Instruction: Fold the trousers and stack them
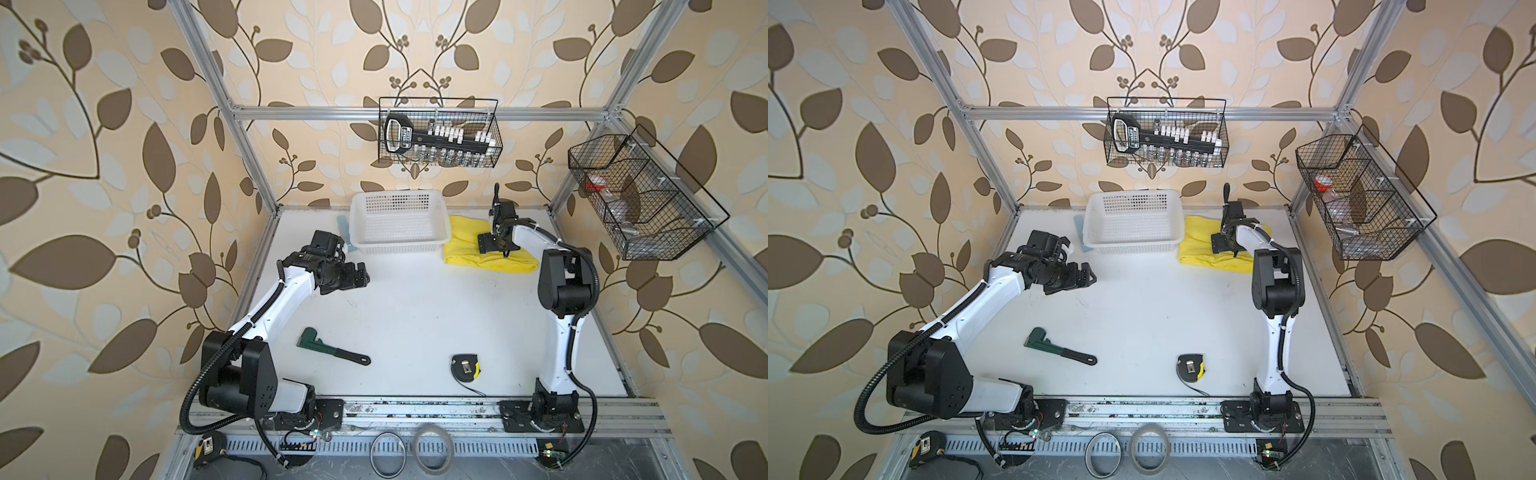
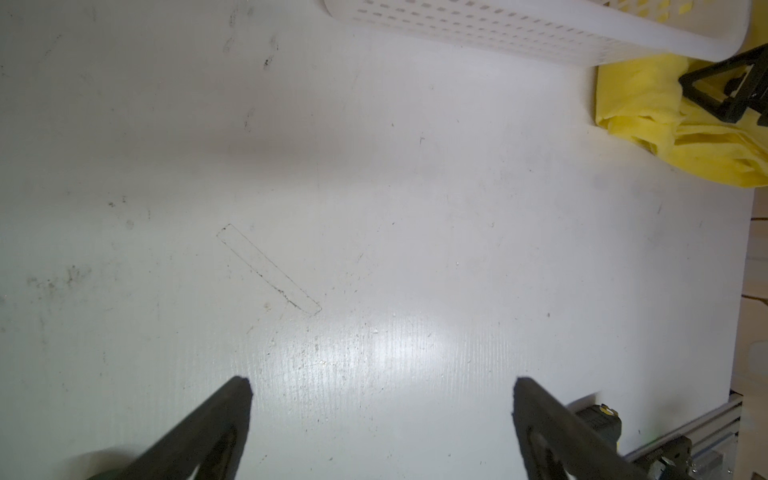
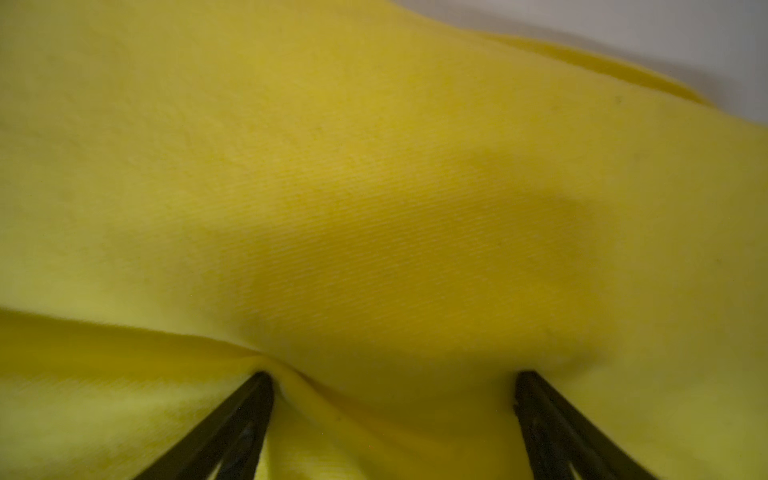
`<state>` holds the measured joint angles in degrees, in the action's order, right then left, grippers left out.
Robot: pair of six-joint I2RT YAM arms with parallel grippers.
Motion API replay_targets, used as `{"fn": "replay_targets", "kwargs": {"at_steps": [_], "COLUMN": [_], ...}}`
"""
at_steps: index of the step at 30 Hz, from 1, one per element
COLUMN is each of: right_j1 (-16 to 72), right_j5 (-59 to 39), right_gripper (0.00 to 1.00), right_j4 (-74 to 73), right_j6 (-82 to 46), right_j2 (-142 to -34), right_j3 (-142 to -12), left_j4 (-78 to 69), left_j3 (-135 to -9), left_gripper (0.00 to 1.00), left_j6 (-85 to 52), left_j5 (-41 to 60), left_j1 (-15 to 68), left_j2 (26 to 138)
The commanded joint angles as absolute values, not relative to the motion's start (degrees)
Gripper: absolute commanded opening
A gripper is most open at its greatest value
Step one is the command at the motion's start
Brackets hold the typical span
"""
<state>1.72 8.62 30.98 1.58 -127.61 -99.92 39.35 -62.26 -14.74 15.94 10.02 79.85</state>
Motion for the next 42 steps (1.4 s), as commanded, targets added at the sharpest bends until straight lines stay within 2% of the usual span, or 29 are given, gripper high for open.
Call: {"fn": "replay_targets", "kwargs": {"at_steps": [1,6,10,15,21,29,42], "right_j1": [1.0,-0.6,0.0,-1.6,-5.5,-11.6,-13.3], "right_j5": [5.9,-0.4,0.4,-4.8,-7.1,-8.4,-12.2], "right_gripper": [0.92,0.91,0.92,0.92,0.91,0.9,0.88], "right_j4": [32.4,33.1,33.8,26.0,20.7,17.5,24.3], "right_j6": [8.6,11.1,12.1,6.9,2.3,0.7,-2.1], "right_j2": [-131.1,-134.2,-131.9,-119.9,-112.3,-116.2,-126.3], "right_j3": [-102.9,-108.0,-108.9,-98.4,-85.7,-82.4,-91.7], "left_j4": [40.5,40.4,40.6,39.8,39.8,40.5,40.6], "left_j3": [-64.5,-65.0,-66.0,-66.6,-66.8,-66.5,-66.1], "left_gripper": [0.99,0.99,0.99,0.99,0.99,0.99,0.99], "left_j6": [-12.8,-12.8,-12.8,-13.5,-13.6,-12.7,-12.6], "left_j5": [14.9,14.6,14.5,15.2,15.9,15.8,15.5], "left_j1": [9.4,9.3,9.3,9.3,9.3,9.3,9.3], "left_j2": [80.7,82.8,85.2,86.5,87.0,86.5,86.2]}}
